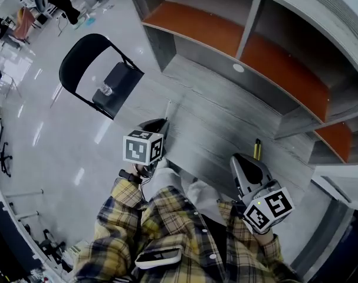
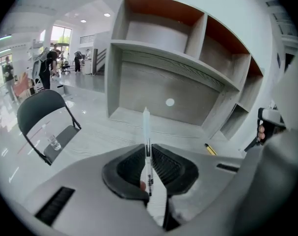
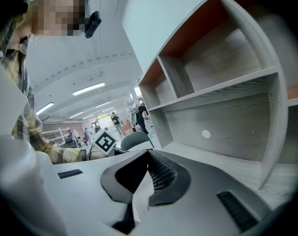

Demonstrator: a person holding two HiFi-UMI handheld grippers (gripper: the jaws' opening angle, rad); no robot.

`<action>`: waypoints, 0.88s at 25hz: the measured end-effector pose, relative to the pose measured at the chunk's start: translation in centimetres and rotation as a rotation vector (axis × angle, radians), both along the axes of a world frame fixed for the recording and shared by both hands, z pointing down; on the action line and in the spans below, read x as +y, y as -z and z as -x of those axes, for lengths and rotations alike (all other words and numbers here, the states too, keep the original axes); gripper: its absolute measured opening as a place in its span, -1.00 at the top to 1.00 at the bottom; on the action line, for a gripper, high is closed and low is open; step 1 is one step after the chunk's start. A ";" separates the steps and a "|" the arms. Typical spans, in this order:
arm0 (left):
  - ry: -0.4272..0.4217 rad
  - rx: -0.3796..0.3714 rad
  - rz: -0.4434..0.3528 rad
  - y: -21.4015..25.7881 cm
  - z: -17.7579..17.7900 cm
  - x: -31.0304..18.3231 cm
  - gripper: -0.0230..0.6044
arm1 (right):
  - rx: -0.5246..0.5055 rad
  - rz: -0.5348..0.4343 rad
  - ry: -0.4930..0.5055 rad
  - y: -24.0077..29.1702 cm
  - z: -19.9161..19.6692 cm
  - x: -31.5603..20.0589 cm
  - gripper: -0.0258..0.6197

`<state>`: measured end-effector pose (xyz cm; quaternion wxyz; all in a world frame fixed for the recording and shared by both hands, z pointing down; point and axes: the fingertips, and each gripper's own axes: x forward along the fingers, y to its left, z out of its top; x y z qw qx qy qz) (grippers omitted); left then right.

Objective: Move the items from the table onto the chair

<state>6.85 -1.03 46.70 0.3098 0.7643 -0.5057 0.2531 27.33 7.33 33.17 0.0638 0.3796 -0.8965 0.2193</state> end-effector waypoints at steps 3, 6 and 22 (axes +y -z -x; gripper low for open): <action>0.063 0.002 -0.005 -0.1 4.4 0.1 0.78 | 0.014 0.014 0.057 -1.0 3.8 -1.4 0.87; 0.097 0.013 -0.008 -0.5 8.6 -0.5 0.78 | 0.042 0.019 0.094 -1.7 8.3 -3.3 0.87; 0.050 0.041 0.076 -6.9 33.9 -10.5 0.78 | 0.104 0.125 0.113 -8.7 39.7 -16.2 0.87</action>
